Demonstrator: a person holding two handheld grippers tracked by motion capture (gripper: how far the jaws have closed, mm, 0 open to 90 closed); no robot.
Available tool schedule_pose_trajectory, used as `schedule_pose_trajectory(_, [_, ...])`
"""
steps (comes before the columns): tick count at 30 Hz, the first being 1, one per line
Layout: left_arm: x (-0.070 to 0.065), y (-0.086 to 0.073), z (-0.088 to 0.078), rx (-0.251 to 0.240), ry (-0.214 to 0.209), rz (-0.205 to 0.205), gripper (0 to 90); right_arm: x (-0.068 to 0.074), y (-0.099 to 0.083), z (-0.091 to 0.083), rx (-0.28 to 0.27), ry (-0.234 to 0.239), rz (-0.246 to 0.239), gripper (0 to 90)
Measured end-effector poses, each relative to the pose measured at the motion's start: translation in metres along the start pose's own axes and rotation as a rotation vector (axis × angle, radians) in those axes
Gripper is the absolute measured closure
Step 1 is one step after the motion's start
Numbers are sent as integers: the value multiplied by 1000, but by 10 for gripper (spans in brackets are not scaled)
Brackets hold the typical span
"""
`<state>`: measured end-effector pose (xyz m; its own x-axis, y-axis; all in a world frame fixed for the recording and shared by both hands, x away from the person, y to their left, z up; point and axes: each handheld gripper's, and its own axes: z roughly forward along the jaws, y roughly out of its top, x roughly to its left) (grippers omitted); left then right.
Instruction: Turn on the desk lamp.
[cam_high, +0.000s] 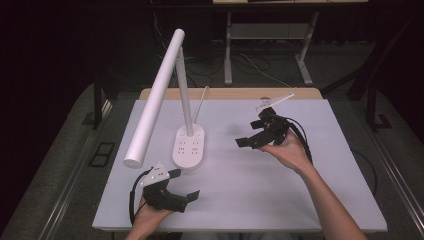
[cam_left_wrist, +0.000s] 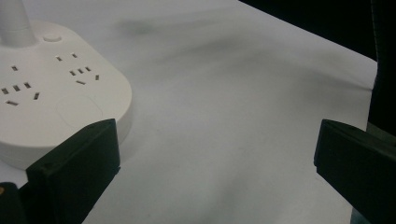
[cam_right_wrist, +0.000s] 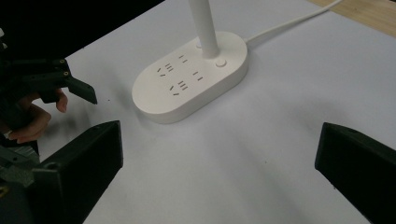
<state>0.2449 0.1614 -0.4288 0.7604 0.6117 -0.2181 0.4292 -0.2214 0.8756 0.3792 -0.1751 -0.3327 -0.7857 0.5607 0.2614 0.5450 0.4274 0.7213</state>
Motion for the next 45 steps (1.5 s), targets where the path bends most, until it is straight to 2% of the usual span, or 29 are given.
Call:
schedule_pose_trajectory(6, [0, 0, 0, 3, -1, 1, 0, 6, 15, 11, 12, 12, -22, 8])
schedule_pose_trajectory(10, [0, 0, 1, 5, -1, 5, 0, 5, 22, 16, 24, 1, -34, 8])
schedule_pose_trajectory(17, [0, 0, 1, 9, -5, 6, 0, 4, 31, 23, 19, 0, -26, 8])
schedule_pose_trajectory(28, [0, 0, 1, 10, -6, 9, 0, 3, 49, 46, 28, 13, -33, 9])
schedule_pose_trajectory(37, [0, 0, 1, 12, -6, 12, 0, 3, 54, 65, 26, 36, -22, 9])
schedule_pose_trajectory(42, [1, 0, 1, 12, -8, 14, 0, -2, 54, 83, 19, 53, -4, 9])
schedule_pose_trajectory(45, [1, 0, 2, 7, -9, 12, 0, -4, 54, 91, 18, 55, -11, 9])
